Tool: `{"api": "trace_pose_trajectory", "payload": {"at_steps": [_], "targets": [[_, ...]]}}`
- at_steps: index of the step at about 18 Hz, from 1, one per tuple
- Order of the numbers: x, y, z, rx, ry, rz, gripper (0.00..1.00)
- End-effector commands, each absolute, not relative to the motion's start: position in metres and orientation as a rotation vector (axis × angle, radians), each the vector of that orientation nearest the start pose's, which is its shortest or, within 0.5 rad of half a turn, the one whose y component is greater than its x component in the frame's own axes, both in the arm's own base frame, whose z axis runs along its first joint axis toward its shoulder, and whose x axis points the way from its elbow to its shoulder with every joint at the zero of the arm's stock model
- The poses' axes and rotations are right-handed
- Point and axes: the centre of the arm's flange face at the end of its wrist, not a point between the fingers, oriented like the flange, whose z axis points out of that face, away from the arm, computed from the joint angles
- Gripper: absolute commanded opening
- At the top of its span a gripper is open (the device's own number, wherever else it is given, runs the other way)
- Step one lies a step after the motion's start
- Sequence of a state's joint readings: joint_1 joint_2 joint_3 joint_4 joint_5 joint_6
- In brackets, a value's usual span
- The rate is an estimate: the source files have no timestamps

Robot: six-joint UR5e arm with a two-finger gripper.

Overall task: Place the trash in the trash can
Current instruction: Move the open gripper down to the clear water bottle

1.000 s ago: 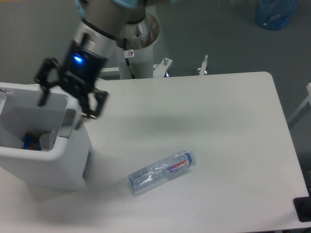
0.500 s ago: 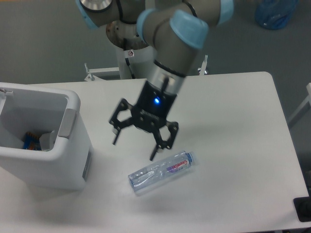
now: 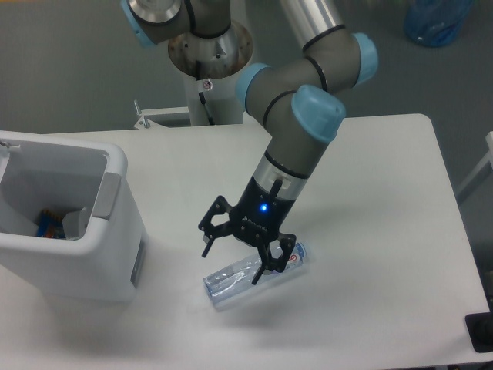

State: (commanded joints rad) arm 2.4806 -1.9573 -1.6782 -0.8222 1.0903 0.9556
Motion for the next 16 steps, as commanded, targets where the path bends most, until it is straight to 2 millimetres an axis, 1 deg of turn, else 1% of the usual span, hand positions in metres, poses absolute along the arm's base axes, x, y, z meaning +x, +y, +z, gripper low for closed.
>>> {"api": "trace_pose_trajectory", "payload": {"at_steps": [2, 3, 5, 7, 10, 11, 14, 16], "targets": [[-0.371, 0.534, 0.303, -2.674, 0.188, -0.055, 1.0], [-0.362, 0.541, 0.297, -2.7, 0.228, -0.042, 1.0], [-0.354, 0.551, 0.282, -2.745, 0.264, -0.031, 1.0], [-0.339, 0.566, 0.268, -2.775, 0.314, -0.03, 1.0], [-0.323, 0.587, 0.251, -2.856, 0.388, 0.044, 1.0], [-0.318, 0.591, 0.246, -2.886, 0.408, 0.077, 1.0], [-0.31, 0.59, 0.235, -2.957, 0.44, 0.136, 1.0], [-0.311, 0.594, 0.226, -2.971, 0.448, 0.138, 1.0]]}}
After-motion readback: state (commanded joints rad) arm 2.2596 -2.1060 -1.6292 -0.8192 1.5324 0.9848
